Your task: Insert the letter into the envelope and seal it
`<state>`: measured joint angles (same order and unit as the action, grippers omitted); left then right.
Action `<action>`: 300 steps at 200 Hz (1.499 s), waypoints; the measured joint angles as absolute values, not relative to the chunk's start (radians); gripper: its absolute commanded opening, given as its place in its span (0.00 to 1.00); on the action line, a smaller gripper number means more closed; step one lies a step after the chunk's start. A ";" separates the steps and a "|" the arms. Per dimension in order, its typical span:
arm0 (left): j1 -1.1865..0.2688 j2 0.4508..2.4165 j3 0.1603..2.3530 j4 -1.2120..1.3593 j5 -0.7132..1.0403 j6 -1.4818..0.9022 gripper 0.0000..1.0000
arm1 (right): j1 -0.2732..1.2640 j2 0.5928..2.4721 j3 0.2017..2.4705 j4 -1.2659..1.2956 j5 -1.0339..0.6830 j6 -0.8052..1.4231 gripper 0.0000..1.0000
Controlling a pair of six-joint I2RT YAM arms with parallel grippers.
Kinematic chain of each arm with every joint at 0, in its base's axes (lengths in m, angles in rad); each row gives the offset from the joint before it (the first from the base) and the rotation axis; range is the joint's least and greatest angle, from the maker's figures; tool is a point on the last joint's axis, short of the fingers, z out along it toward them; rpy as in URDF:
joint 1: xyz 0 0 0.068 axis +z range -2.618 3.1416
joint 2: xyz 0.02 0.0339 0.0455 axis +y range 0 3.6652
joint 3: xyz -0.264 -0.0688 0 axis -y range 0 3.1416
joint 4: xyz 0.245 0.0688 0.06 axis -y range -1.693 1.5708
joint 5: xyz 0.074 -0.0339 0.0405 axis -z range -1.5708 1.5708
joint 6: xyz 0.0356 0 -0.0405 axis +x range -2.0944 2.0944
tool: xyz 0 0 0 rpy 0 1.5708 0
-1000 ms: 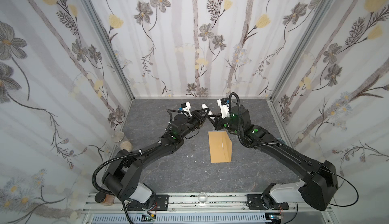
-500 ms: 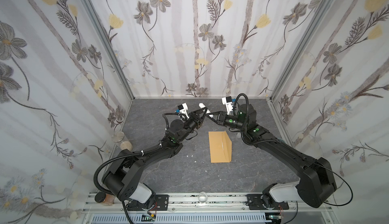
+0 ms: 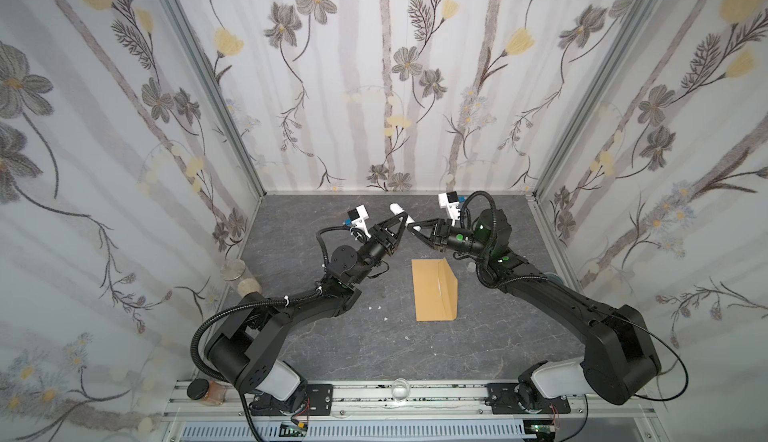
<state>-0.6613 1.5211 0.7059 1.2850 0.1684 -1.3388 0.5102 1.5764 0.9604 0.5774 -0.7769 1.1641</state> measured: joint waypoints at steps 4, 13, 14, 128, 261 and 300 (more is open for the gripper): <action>-0.662 1.524 0.703 1.296 0.170 -1.339 0.00 | 0.510 1.576 0.958 0.582 -0.780 1.169 0.10; -0.662 1.532 0.698 1.322 0.173 -1.339 0.00 | 0.509 1.578 0.955 0.595 -0.787 1.178 0.10; -0.662 1.533 0.698 1.325 0.173 -1.339 0.00 | 0.509 1.578 0.955 0.596 -0.788 1.178 0.10; -0.663 1.585 0.674 1.493 0.186 -1.342 0.00 | 0.500 1.582 0.944 0.656 -0.830 1.210 0.23; -0.653 1.468 0.860 0.829 0.286 -1.311 0.00 | 0.498 1.447 0.983 0.326 -0.544 0.848 0.40; -0.621 1.478 0.900 0.736 0.316 -1.344 0.00 | 0.519 1.364 0.994 0.179 -0.390 0.686 0.41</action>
<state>-0.6212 1.4784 0.9005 0.7361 0.3161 -1.3437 0.5194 1.3643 0.9943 0.1791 -0.3901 0.6857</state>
